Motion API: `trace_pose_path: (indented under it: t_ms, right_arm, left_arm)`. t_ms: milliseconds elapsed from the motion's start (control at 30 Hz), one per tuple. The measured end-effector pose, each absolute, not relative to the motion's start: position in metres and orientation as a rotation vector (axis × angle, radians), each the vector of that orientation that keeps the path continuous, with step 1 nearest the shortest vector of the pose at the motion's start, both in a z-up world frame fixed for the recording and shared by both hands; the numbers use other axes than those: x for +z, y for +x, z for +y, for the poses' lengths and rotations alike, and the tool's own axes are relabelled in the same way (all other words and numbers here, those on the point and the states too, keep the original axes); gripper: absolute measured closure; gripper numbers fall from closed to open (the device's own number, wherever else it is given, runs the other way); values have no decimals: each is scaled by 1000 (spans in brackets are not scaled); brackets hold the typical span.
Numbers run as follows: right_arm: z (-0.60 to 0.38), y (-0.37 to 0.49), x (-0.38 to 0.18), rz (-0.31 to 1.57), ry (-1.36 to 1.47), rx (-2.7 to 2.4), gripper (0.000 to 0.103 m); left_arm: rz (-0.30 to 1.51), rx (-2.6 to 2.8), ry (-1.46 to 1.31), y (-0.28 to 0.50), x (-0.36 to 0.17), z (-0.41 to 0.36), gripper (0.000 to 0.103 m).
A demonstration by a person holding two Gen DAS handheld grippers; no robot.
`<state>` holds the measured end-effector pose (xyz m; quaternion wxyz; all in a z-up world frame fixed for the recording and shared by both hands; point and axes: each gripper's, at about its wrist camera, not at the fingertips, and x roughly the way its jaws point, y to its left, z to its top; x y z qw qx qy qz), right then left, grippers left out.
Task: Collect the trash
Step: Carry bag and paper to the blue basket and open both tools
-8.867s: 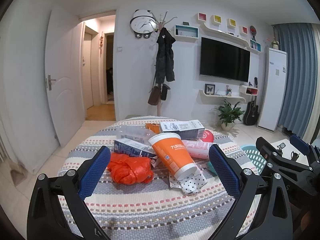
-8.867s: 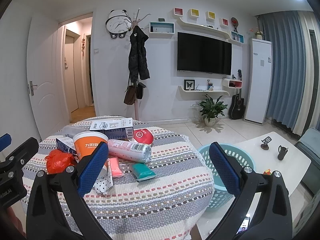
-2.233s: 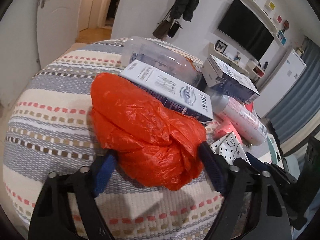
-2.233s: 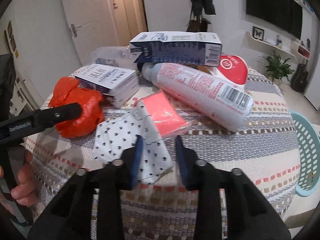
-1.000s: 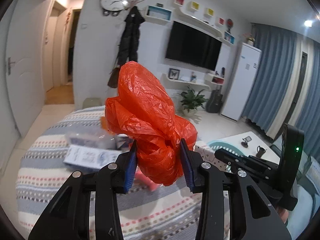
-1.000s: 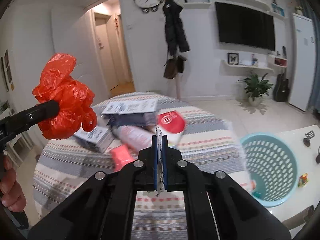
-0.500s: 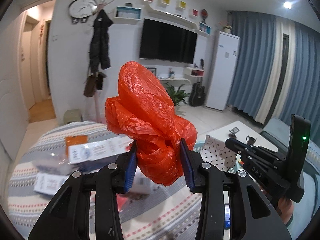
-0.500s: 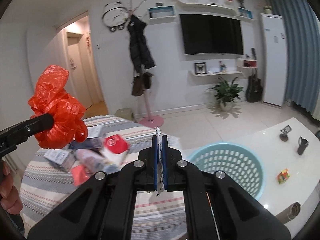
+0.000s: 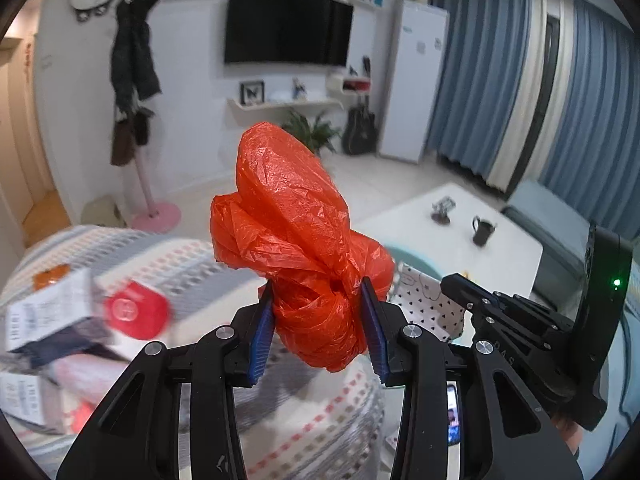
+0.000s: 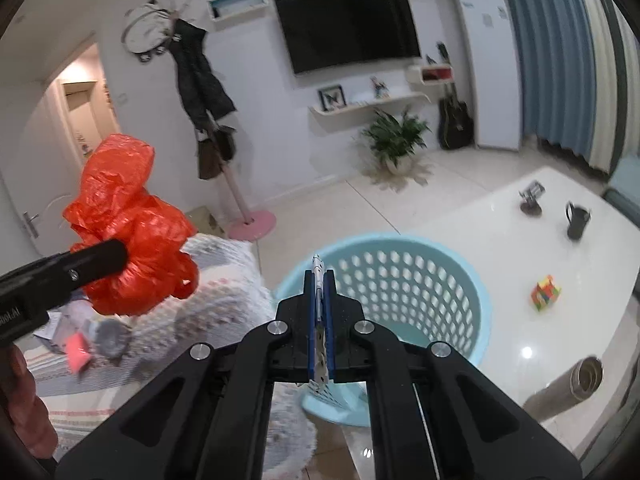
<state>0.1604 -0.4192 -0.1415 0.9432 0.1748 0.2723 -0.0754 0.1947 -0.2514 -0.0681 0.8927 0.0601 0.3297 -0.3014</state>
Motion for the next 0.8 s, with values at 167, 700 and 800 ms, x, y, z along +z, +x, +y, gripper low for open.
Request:
trace_pose_path:
  t_ms: [167,700,800]
  right_arm:
    - [-445,169,-179,629,407,-193,100]
    - [-482,173,-221,726,523,-248,98]
    - [-479,174,-216,724,519,-245,98]
  left_arm:
    - [783,-678,142,207,-103,-284,65]
    - [864,-706,142,211,-135,-305,38]
    - [855,-706,131,207,-130,-295,36]
